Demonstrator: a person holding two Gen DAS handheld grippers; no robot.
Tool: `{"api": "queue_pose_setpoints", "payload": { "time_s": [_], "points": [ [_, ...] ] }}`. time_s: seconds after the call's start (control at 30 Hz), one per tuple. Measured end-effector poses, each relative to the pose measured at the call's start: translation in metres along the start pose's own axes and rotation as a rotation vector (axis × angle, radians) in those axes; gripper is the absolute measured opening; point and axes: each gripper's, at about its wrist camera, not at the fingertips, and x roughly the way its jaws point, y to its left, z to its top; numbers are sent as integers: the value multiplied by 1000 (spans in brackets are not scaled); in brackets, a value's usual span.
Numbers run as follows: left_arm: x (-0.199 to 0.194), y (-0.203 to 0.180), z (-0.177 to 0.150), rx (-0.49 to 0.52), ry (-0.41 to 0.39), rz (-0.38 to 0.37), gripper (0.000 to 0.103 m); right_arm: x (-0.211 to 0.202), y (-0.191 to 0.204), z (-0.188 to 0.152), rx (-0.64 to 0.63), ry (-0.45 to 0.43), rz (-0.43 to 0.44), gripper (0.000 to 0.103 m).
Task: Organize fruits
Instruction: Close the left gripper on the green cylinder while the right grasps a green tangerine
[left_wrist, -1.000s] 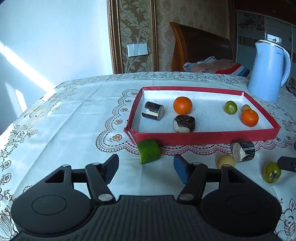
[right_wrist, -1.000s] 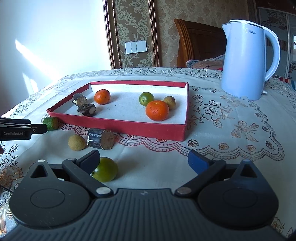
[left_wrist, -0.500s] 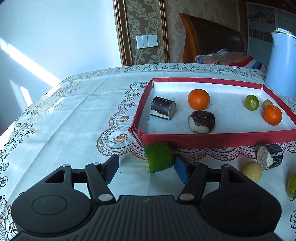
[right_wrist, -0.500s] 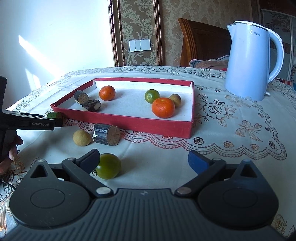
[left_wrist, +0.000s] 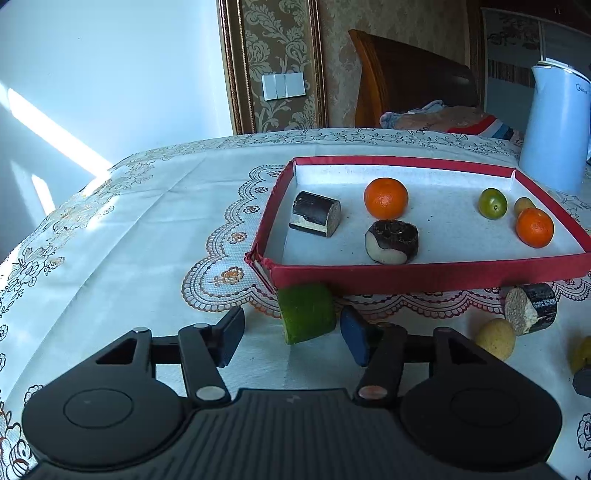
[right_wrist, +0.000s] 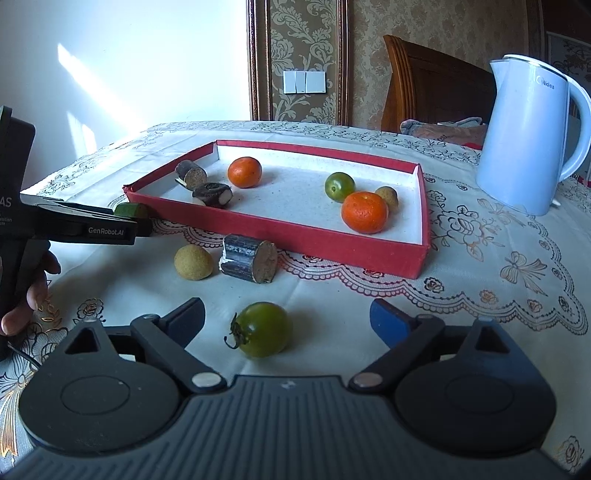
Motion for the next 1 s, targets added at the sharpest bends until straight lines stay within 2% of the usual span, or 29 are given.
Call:
{"api": "queue_pose_setpoints", "payload": {
  "time_s": [0.1,0.2,0.47,0.6,0.7,1.0],
  "points": [
    [-1,0,-1,-2,-4,-14,46,3,-1,0,4,12,0,90],
    [-2,-1,-2,1,-7,-18,41,6,-1,0,8,24,3,84],
    [-2,1,-1,-13,-8,-26,40,9,1,1,5,27,1,83],
    [-3,0,-2,-8,-9,-39,33,11,2,1,3,36,-6,82],
    [-4,-4,-3,10,-14,-37,30,13,4,1,-3,40,-6,78],
    [-4,-2,-3,2,-13,-42,29,17,3,2,10,45,1,64]
  ]
}}
